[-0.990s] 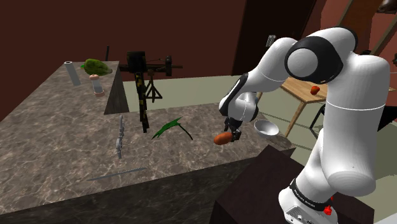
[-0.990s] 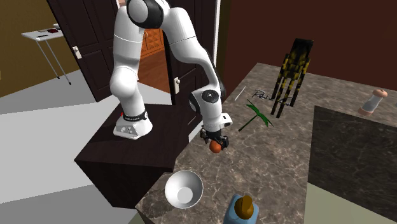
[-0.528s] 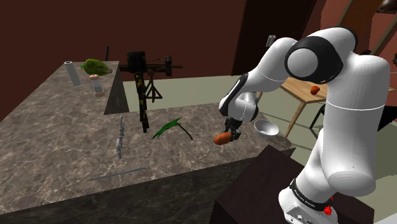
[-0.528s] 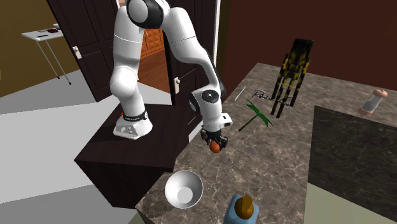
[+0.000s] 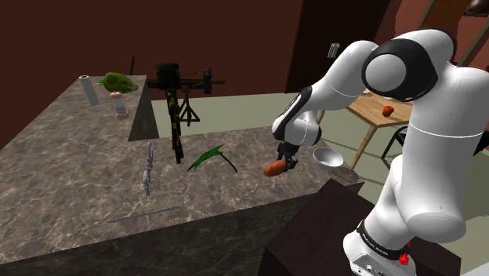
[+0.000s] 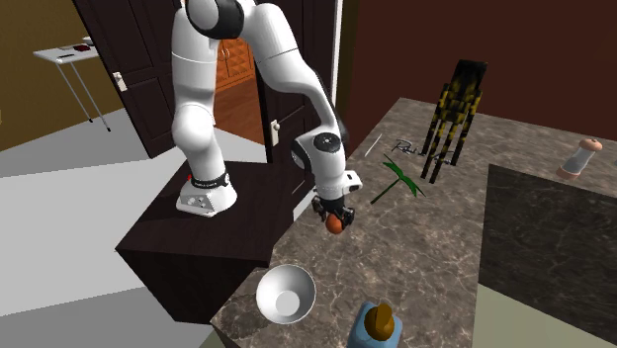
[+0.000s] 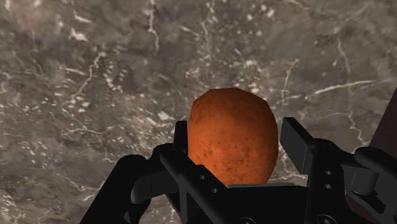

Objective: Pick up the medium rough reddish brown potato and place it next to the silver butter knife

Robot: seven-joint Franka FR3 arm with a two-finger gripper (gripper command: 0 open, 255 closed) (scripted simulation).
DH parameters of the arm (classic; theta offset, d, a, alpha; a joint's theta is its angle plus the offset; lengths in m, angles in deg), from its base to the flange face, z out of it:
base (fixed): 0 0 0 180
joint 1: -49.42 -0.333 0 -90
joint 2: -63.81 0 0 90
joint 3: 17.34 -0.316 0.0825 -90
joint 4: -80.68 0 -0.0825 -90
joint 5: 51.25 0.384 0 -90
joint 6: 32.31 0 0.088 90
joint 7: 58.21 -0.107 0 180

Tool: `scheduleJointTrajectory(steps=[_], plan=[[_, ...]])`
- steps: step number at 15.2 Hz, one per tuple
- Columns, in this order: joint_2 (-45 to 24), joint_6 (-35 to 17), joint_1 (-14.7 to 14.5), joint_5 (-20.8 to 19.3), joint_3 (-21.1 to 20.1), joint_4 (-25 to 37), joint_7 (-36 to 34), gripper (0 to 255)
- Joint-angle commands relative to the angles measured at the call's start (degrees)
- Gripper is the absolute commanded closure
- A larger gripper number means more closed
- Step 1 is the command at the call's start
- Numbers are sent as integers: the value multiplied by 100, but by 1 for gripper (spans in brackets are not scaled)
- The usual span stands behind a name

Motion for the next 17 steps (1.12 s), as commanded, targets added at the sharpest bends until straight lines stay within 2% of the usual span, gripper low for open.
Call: scheduleJointTrajectory(steps=[1,10,17], plan=[[200,82,-163,-372,229,-66,-288,255],[1162,462,-733,-2202,1103,-273,-1684,255],[1949,914,-710,-3608,1286,-284,-2744,255]])
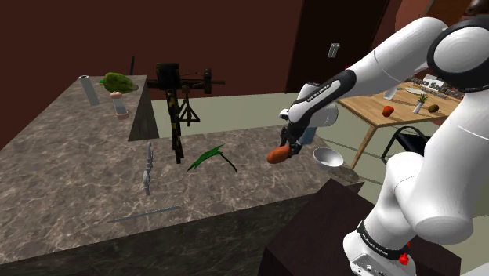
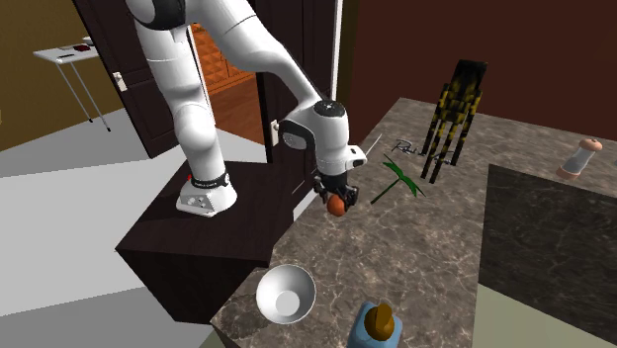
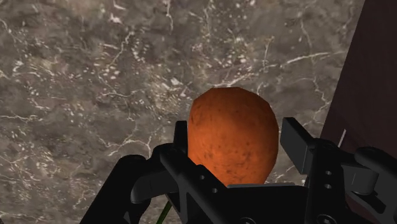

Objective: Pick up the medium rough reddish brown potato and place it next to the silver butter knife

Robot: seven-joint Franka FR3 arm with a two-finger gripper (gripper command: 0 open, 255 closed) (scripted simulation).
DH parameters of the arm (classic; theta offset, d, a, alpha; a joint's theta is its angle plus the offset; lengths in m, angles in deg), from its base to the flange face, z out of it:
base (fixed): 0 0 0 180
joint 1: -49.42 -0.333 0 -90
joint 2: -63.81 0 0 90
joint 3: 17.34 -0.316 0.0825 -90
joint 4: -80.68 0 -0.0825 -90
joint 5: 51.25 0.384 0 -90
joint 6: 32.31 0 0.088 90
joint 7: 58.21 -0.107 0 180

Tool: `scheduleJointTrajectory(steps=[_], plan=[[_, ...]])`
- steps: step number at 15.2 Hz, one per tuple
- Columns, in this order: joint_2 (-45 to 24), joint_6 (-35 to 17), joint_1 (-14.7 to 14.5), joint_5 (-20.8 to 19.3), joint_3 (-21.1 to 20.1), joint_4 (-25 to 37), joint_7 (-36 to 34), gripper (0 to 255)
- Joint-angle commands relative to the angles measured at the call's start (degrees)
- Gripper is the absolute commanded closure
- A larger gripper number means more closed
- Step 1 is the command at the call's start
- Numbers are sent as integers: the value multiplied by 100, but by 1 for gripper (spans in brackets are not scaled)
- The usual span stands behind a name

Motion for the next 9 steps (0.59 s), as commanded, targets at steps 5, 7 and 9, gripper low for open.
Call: scheduleJointTrajectory(steps=[5,7,9], plan=[[542,433,184,-806,-100,62,-621,255],[364,417,-8,-616,-253,197,-805,255],[169,415,-193,-419,-399,360,-973,255]])
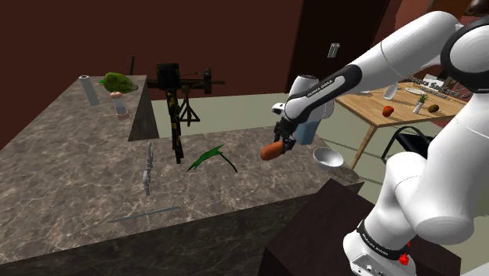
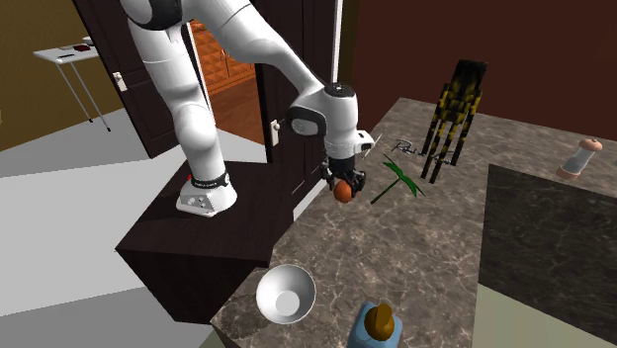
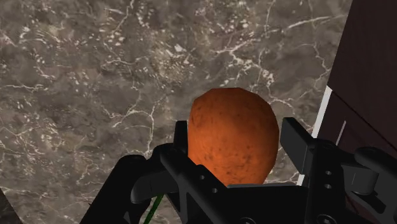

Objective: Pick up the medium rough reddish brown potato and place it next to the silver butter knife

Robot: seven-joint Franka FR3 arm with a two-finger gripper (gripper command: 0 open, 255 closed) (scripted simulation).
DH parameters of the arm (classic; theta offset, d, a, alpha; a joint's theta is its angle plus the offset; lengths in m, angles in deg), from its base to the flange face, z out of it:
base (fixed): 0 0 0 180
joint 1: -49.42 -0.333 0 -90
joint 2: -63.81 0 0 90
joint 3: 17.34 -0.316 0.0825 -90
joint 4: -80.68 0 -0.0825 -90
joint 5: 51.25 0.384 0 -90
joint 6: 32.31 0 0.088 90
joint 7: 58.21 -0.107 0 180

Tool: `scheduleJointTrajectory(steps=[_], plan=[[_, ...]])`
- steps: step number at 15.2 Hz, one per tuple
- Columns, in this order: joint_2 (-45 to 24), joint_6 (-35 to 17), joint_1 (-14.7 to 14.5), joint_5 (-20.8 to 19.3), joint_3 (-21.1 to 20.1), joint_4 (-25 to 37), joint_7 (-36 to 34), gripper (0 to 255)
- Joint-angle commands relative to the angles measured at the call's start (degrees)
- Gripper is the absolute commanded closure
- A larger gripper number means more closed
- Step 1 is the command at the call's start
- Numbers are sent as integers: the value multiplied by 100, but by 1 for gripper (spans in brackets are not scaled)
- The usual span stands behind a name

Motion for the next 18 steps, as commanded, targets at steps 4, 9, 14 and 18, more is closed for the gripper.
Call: scheduleJointTrajectory(steps=[4,9,14,18], plan=[[-558,22,-429,524,-359,490,-377,255],[-1160,163,-730,949,-702,1148,-734,255],[-1808,396,-932,1263,-1009,1958,-1104,255],[-2357,645,-1039,1438,-1219,2717,-1416,255]])
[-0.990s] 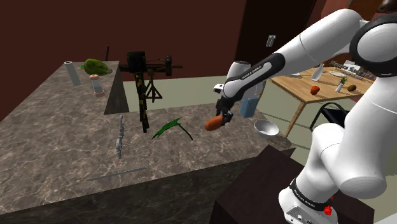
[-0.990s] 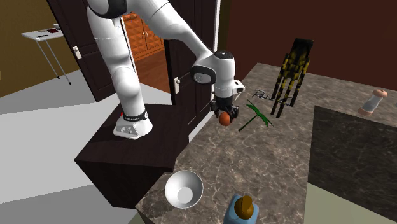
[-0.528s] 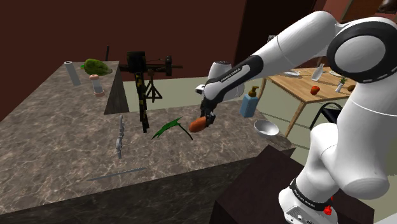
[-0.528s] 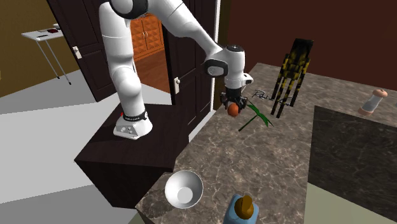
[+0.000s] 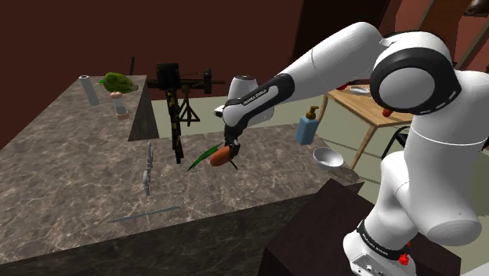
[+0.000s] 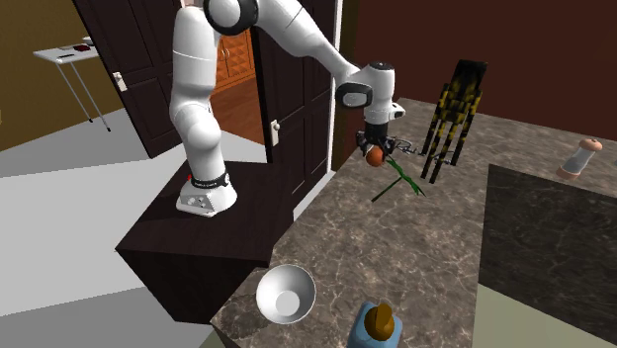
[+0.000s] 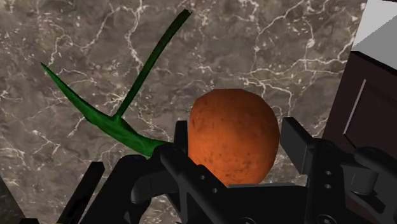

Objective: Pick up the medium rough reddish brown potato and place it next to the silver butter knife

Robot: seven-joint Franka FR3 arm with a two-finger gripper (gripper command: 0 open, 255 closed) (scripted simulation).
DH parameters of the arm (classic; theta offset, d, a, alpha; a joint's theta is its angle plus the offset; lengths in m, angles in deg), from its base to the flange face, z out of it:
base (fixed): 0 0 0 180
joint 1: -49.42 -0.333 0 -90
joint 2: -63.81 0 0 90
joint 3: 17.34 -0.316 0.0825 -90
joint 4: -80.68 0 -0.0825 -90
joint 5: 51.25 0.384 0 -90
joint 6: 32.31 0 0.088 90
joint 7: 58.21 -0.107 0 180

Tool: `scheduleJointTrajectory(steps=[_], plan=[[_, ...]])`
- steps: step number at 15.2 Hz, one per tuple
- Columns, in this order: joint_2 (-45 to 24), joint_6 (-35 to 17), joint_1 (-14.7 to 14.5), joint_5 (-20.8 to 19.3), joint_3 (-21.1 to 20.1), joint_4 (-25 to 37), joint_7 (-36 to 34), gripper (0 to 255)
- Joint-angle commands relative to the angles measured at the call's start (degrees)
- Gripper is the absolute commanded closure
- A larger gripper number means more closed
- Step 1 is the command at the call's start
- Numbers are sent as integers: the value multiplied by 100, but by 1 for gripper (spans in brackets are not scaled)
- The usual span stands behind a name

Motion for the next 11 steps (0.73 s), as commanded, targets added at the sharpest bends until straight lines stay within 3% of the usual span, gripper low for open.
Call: scheduleJointTrajectory(steps=[1,11], plan=[[-276,145,-48,68,-95,403,-172,255],[-1876,1093,-86,270,-487,2930,-1027,255]])
